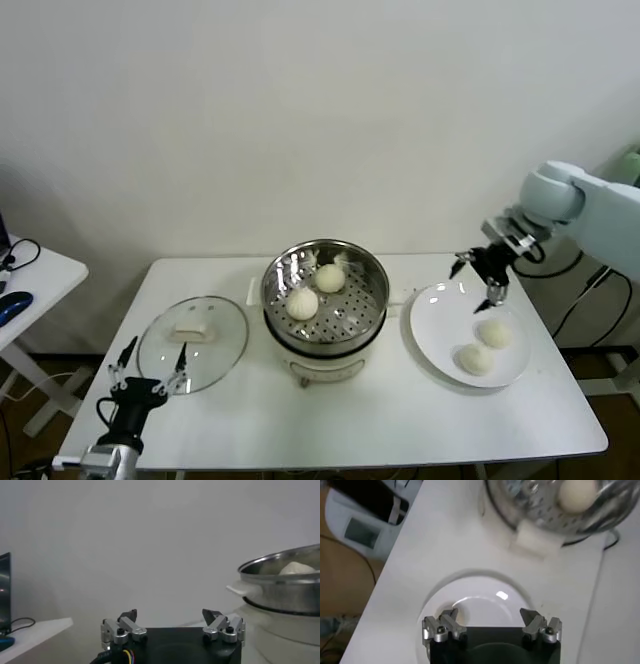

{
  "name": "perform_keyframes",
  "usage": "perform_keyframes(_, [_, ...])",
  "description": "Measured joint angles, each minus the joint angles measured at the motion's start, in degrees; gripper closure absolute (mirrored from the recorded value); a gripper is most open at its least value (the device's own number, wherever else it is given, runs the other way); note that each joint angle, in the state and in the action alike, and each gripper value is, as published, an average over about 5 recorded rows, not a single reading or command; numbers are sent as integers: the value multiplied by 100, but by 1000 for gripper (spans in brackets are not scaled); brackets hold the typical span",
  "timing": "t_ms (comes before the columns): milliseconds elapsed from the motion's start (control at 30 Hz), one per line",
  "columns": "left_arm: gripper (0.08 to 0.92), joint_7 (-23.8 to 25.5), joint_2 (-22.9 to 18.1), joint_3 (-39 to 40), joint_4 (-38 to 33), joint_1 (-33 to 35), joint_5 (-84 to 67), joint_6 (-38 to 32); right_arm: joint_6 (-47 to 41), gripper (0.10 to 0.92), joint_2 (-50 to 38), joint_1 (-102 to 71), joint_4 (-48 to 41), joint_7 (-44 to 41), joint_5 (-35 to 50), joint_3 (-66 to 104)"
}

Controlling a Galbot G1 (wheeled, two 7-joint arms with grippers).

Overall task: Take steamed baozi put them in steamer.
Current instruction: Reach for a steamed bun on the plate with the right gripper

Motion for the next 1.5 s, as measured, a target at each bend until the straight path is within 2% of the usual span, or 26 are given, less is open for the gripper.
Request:
perform_keyframes(233, [177,3,-76,-23,27,42,59,-14,175,203,-234,-1294,-134,4,-887,1042])
perform_keyframes(567, [177,5,-153,-37,97,61,143,-13,313,203,-73,-2246,-505,140,-1553,1721])
perform_keyframes(1400, [177,-3,-157,-97,259,20,144,-33,419,203,765,-2742,-1311,204,-1990,1961])
perform_keyframes(1500, [177,-3,-157,-90,261,3,148,-31,421,229,802,-2747,-1327,207,-1989,1977])
